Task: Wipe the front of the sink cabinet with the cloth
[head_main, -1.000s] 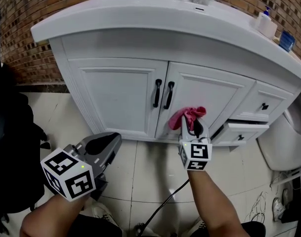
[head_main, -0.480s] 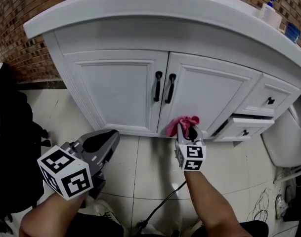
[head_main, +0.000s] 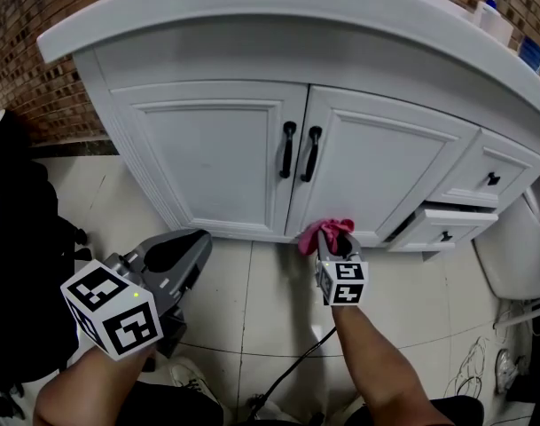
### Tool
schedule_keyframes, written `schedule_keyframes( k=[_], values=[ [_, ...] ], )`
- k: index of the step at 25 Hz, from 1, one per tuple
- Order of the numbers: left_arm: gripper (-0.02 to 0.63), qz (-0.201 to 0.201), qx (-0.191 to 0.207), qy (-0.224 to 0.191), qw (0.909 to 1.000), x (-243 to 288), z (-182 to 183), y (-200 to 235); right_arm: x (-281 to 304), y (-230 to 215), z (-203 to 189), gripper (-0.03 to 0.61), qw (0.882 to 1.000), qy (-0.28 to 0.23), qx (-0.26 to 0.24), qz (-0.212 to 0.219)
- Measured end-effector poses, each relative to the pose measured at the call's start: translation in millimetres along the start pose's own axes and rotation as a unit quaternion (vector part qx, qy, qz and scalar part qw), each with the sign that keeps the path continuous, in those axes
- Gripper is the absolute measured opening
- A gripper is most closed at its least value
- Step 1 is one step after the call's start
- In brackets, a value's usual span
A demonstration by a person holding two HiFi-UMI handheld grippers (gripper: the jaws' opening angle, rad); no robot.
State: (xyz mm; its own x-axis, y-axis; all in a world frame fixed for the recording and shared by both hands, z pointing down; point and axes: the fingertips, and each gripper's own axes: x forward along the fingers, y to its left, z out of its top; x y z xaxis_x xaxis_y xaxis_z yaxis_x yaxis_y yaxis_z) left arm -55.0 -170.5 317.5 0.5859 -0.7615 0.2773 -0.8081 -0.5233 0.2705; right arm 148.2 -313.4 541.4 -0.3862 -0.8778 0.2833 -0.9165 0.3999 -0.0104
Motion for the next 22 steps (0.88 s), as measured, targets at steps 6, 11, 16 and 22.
schedule_keyframes(
  k=[6,11,16,22],
  values=[
    [0.006,0.002,-0.002,0.0,1.0,-2,-1,3,5,0,-17,0.103,1.0,0.024,0.008,0.0],
    [0.006,-0.002,-0.001,-0.006,1.0,-4,3,0,3,2,-16,0.103,0.999,0.05,0.01,0.006],
    [0.006,-0.008,-0.003,-0.014,0.9999,-11,7,-3,-23,51,41,0.103,0.998,-0.047,-0.04,0.033],
    [0.006,-0.006,-0.007,-0.03,0.9995,-22,16,0,-43,101,143,0.103,0.985,-0.162,-0.04,0.053]
  ],
)
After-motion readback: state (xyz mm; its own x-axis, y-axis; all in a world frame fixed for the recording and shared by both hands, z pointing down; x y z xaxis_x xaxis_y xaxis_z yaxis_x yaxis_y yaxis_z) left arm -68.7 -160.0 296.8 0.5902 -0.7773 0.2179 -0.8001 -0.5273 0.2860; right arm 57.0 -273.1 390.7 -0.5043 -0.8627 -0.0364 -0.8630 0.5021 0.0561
